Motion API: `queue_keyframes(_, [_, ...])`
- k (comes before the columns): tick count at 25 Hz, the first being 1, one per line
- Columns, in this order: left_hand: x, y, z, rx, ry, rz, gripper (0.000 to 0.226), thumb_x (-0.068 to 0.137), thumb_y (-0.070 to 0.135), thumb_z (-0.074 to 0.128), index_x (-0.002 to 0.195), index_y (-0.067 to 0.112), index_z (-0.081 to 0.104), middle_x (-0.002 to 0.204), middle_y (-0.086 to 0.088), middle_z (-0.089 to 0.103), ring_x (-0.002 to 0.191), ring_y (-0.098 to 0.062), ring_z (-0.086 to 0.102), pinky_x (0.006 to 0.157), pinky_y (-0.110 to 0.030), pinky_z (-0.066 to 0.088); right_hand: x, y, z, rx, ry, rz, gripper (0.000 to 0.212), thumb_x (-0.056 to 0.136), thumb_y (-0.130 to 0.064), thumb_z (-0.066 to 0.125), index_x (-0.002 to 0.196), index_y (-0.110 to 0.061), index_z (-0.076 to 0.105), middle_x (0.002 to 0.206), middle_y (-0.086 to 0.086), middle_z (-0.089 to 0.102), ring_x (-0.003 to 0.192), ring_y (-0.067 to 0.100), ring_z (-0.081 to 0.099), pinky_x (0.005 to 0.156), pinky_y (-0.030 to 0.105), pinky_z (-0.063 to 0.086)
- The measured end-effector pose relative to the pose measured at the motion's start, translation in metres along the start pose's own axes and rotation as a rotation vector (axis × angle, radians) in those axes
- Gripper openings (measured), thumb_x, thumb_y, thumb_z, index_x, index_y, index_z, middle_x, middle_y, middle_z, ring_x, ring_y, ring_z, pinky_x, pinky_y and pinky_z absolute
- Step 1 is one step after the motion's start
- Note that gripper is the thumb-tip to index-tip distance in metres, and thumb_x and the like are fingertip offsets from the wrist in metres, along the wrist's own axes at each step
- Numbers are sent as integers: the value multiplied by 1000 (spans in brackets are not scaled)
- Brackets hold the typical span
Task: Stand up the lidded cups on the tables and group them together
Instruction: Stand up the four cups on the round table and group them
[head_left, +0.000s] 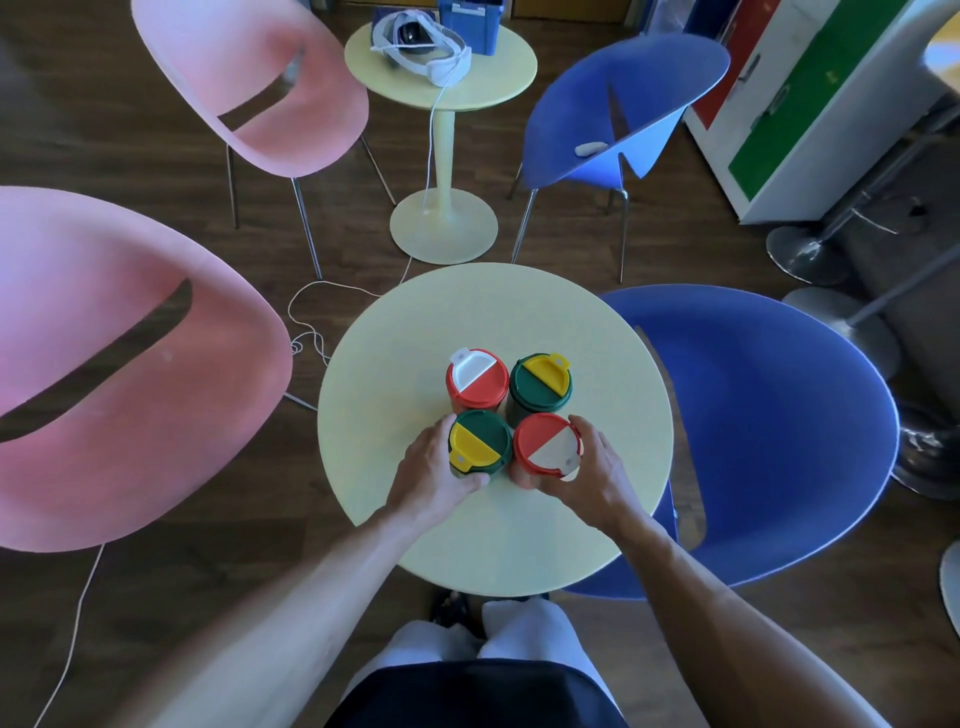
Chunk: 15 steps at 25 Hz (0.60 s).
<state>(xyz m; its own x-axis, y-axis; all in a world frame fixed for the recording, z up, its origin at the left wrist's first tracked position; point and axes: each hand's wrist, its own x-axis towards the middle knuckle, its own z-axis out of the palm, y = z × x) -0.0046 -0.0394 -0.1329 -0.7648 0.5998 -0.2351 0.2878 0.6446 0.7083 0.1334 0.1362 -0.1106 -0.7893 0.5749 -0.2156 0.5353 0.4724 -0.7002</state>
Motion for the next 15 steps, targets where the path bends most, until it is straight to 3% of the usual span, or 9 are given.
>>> queue_keyframes(11, [4,-2,0,1,7,18,88,66,44,81,138,20,37,133,1,52,120,-17,48,97,-31,43,-1,-5,-3,-3,-31,11,95,66,-42,85,140,-13,34,135,9,48,116,19,47,87,23,34])
queue_keyframes(15, [4,-1,-14,16,-26,16,95,66,58,76,142,21,32,139,-1,44,127,-19,41,99,-32,40,14,-4,-12,9,-16,96,82,81,-52,68,146,-19,30,145,10,38,126,25,45,98,36,41])
